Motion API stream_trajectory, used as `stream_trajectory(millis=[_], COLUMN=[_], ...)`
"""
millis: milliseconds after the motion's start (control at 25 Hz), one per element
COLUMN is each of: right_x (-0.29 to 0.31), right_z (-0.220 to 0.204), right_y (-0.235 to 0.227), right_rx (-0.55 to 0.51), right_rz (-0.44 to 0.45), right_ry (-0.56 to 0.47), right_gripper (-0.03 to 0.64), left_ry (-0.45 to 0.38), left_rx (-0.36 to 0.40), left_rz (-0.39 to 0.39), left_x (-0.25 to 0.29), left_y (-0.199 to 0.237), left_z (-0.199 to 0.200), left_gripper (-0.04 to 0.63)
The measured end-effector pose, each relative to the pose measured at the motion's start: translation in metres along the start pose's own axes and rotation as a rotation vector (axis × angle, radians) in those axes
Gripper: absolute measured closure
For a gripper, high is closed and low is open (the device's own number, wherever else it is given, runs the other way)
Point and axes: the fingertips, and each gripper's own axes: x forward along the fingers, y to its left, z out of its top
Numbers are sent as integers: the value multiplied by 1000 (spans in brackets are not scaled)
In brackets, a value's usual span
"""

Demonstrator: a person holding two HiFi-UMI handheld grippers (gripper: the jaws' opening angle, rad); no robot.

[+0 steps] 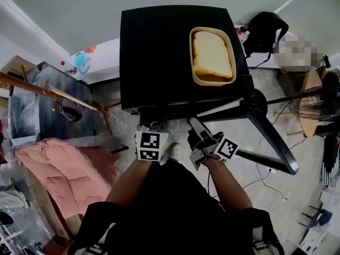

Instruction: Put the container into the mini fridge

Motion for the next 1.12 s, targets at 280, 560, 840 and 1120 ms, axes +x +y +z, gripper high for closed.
stream_trajectory(millis=[280,560,840,1120], right_x=[-33,-54,-61,-59], right_z=[8,7,3,7], right_y=[23,33,47,78], right_rx=[-83,-100,-149,-237], right_rz=[18,26,35,51], right_ry=[-50,-75,-83,-90], right_gripper=[327,339,341,382], left_ry=[-17,-4,-28,-116], left_rx=[-37,-40,-7,-29], left_rz=[94,114,91,-64], left_x=[13,22,5,-39], left_y=[9,17,7,-25], left_z=[4,7,10,37], left_gripper=[552,553,552,551])
